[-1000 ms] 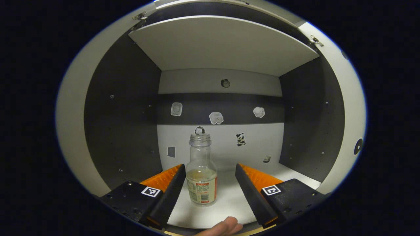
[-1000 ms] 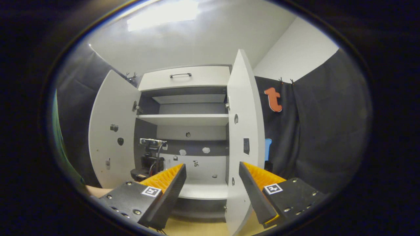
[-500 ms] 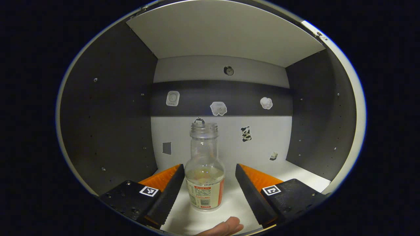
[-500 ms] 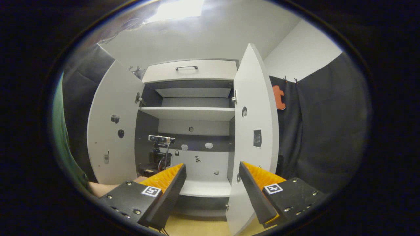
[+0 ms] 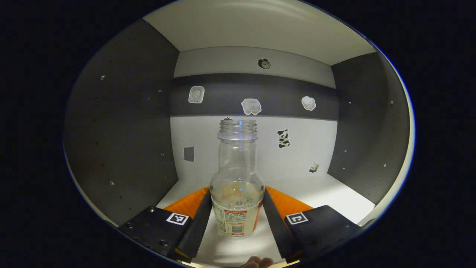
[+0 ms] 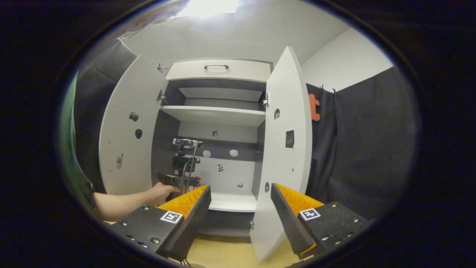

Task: Grasp the bottle in the cabinet with the left hand and place it on the coaster, then close the right door with the right hand and the left door with the left hand.

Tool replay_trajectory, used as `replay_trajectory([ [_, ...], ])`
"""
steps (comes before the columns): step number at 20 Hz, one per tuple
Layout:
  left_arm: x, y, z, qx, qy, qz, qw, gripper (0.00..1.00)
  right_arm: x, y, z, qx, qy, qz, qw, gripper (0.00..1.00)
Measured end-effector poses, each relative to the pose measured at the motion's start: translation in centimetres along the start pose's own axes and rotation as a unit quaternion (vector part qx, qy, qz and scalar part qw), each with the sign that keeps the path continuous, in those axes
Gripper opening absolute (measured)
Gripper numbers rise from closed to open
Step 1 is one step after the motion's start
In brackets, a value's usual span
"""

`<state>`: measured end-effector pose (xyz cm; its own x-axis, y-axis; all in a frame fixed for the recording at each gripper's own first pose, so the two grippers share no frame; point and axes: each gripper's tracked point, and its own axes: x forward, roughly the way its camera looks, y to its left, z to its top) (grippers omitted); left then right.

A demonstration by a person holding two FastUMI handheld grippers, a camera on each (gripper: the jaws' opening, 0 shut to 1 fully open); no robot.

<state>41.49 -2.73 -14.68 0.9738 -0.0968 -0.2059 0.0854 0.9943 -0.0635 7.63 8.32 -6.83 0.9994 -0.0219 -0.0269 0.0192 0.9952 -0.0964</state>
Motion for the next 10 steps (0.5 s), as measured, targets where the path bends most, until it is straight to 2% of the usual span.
replay_trajectory([
  [5,-8.6,-1.9,1.7,-0.031,-0.022,-0.017,0.999,0.80,-6.5,-2.3,0.4,0.023,0.006,-0.004,1.000,1.00],
  [6,-10.5,-2.3,2.2,-0.032,-0.031,-0.017,0.999,0.80,-7.9,-3.0,0.6,0.027,0.005,-0.008,1.000,0.94],
  [7,-12.7,-2.5,2.6,-0.031,-0.041,-0.015,0.999,0.80,-9.4,-3.6,1.0,0.029,0.000,-0.011,1.000,0.94],
  [8,-14.8,-2.9,3.1,-0.029,-0.050,-0.019,0.998,0.80,-10.8,-4.0,1.3,0.034,-0.004,-0.011,0.999,0.99],
  [10,-18.8,-3.7,3.8,-0.030,-0.060,-0.028,0.997,0.78,-13.7,-4.7,1.5,0.046,-0.005,-0.009,0.999,0.98],
])
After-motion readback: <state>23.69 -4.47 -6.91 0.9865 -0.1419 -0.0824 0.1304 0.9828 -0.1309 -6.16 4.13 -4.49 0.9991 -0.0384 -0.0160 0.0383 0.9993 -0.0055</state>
